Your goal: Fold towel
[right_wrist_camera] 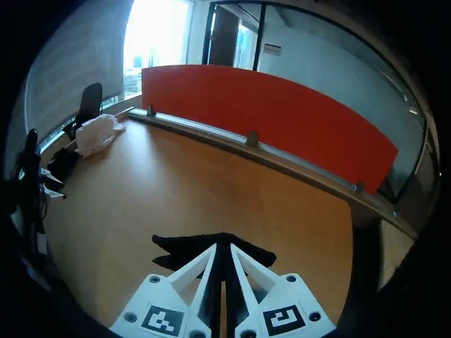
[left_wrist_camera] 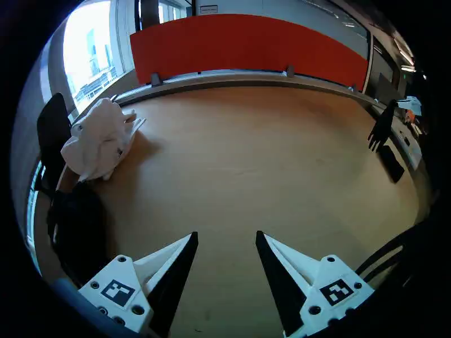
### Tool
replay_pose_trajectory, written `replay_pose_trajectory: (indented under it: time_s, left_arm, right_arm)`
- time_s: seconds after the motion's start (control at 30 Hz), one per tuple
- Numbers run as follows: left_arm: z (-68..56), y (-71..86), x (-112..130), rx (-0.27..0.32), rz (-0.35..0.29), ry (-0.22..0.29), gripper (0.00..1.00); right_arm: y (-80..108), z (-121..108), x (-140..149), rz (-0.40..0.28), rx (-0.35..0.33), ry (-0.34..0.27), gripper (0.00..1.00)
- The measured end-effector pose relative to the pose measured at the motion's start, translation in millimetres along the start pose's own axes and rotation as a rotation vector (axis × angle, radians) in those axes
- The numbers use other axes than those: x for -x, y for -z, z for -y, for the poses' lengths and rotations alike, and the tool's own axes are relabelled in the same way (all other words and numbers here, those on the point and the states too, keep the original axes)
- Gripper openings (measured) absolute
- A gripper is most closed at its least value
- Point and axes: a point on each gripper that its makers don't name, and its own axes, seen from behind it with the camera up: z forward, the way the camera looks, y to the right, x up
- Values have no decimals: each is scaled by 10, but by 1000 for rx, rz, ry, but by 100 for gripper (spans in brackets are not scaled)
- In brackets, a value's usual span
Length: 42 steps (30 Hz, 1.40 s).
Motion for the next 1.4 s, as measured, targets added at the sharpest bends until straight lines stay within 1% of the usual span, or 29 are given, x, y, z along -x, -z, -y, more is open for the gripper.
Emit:
replay_pose_trajectory:
  time_s: [0.4, 0.7, 0.9, 1.1, 1.3, 1.4]
  left_arm:
    - [-28, -11, -37, -4, 3, -9, 75]
    - [-48, -16, -49, -7, 5, -10, 75]
    - [-56, -8, -58, -9, 4, -12, 75]
    - [-68, -7, -70, -9, 5, -13, 75]
    - [-88, -13, -92, -7, 5, -18, 75]
    - [-100, -9, -105, -5, 3, -20, 75]
  right_arm:
    - [25, -566, 150, 38, 72, -24, 4]
    - [15, -865, 249, 69, 103, -34, 4]
    - [5, -970, 320, 83, 113, -50, 4]
    - [8, -1007, 392, 94, 117, -59, 4]
    - [64, -1036, 478, 102, 126, -69, 4]
    - [126, -1056, 549, 107, 133, -78, 4]
